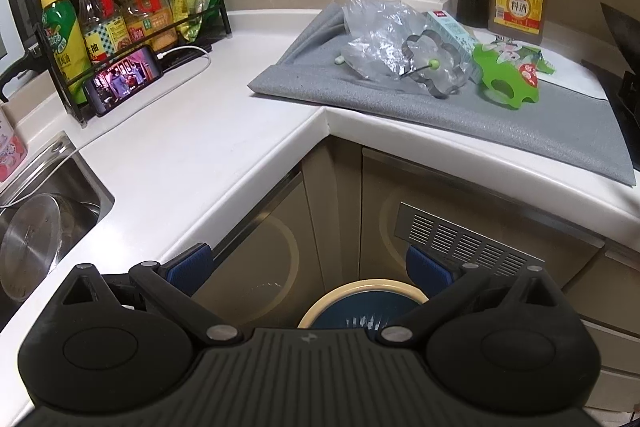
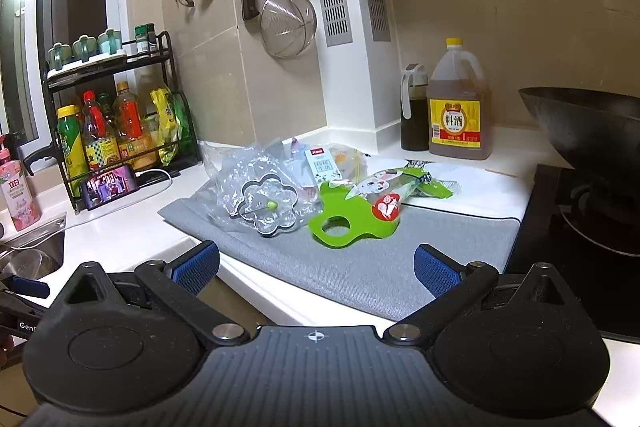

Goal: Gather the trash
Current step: 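Move both tools toward the items on the grey mat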

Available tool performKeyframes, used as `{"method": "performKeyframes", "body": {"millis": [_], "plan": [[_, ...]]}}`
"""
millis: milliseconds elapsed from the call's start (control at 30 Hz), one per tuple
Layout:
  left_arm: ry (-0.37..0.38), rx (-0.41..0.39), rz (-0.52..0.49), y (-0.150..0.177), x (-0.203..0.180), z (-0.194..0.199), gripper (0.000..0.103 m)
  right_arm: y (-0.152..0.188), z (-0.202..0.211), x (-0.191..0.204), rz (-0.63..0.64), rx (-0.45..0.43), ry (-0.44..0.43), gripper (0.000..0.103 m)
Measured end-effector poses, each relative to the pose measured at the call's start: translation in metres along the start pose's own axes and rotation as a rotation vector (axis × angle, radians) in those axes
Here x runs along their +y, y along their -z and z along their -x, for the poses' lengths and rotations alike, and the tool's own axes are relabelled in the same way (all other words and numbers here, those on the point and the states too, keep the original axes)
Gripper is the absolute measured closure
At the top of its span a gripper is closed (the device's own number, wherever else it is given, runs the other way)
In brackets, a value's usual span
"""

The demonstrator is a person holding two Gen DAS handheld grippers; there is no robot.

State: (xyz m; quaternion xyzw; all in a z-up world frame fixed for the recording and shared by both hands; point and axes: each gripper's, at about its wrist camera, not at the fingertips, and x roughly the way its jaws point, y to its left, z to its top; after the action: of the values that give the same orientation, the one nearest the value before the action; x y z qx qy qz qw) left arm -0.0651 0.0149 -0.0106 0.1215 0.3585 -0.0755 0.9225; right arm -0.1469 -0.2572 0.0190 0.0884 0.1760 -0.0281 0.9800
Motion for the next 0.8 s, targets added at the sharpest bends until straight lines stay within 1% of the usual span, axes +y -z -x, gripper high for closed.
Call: {"method": "performKeyframes", "body": {"millis": [800], "plan": [[0.018,0.075,-0.071,-0.011,-0.029,-0.039,0.000,0.013,-0.038,-0.021,-0.039,0.094,0.015,0.000]]}}
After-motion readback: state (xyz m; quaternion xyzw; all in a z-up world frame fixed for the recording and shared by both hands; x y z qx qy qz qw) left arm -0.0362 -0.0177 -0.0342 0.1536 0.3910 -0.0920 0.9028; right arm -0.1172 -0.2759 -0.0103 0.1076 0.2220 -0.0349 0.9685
